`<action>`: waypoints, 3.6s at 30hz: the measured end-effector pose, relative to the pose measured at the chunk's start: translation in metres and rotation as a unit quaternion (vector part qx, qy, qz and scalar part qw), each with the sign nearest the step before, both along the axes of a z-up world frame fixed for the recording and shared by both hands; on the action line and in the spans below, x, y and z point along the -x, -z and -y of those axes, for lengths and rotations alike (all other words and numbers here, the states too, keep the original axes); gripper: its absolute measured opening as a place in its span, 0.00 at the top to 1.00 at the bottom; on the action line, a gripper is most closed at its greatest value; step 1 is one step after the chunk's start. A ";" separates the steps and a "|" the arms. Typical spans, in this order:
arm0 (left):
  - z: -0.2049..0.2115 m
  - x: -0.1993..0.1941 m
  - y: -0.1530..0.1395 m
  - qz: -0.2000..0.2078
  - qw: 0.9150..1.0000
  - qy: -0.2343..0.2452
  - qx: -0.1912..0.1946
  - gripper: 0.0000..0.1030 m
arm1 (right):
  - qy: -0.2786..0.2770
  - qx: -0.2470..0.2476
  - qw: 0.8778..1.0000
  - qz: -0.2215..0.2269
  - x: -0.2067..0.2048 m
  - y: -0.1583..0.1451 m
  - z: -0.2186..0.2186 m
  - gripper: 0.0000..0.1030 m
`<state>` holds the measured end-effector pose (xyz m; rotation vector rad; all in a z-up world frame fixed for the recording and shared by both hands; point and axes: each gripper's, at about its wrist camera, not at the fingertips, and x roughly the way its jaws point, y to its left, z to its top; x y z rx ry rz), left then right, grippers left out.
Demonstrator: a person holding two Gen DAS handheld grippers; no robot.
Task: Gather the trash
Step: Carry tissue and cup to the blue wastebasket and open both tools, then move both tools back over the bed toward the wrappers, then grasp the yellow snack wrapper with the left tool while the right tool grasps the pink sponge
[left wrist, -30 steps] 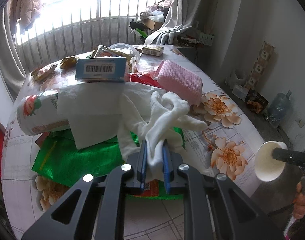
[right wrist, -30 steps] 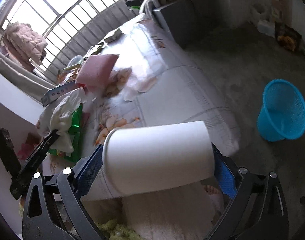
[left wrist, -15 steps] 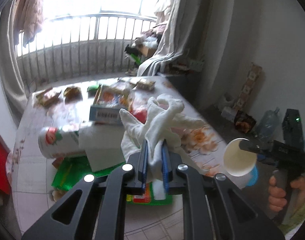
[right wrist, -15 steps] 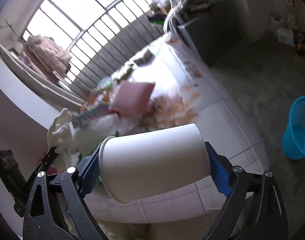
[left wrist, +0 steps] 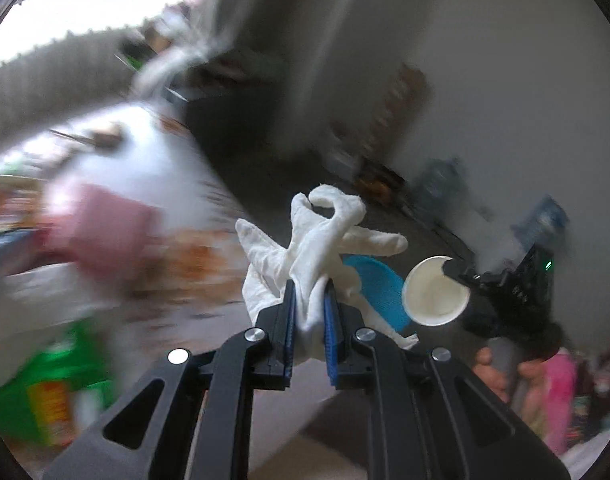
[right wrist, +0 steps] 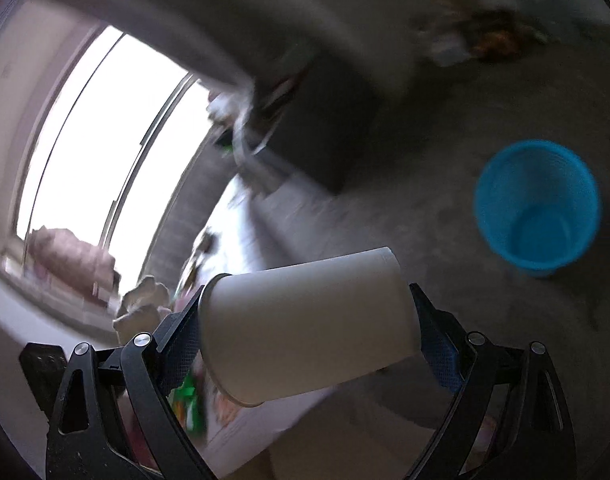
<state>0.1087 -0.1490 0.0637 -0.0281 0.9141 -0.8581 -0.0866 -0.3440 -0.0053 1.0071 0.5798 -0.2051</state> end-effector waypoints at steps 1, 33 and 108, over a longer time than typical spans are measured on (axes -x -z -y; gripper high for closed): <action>0.029 -0.008 0.006 -0.021 1.000 0.023 -0.005 0.88 | 0.023 -0.013 1.000 -0.006 0.008 0.008 0.015 0.14; 0.341 -0.022 0.139 -0.038 0.972 0.194 -0.131 0.29 | 0.269 -0.189 0.933 -0.147 0.061 0.201 0.184 0.08; -0.274 -0.196 -0.018 -0.059 0.969 -0.240 -0.012 0.27 | -0.346 -0.005 0.938 -0.013 -0.225 -0.014 -0.188 0.30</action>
